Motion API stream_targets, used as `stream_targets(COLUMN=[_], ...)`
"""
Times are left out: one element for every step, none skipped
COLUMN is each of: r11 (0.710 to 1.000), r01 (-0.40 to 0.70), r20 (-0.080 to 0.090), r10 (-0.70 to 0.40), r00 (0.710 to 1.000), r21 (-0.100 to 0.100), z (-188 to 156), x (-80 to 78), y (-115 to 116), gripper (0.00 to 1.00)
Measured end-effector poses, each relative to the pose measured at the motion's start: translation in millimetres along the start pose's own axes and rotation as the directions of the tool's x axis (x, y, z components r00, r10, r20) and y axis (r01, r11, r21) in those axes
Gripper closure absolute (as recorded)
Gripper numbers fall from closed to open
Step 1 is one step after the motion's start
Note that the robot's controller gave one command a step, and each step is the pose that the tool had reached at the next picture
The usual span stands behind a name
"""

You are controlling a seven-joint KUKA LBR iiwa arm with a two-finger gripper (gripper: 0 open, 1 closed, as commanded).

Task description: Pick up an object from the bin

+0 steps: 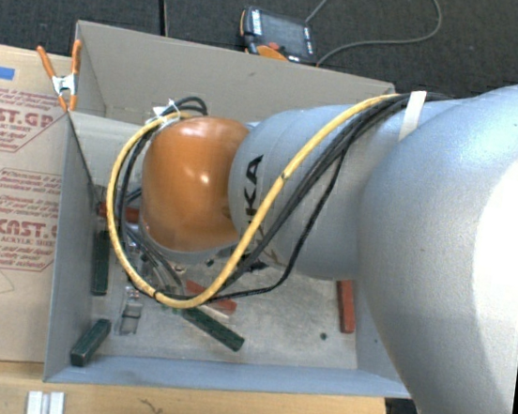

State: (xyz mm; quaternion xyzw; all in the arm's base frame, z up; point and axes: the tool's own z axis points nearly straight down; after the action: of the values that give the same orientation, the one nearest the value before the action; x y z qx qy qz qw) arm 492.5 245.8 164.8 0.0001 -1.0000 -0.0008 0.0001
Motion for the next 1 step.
stream_targets(r11=[0.977], r01=[-0.212], r20=[-0.006], r10=[0.212], r00=[0.977], r21=[0.005], z=[98.5], x=[6.3], y=[-31.2], gripper=[0.00])
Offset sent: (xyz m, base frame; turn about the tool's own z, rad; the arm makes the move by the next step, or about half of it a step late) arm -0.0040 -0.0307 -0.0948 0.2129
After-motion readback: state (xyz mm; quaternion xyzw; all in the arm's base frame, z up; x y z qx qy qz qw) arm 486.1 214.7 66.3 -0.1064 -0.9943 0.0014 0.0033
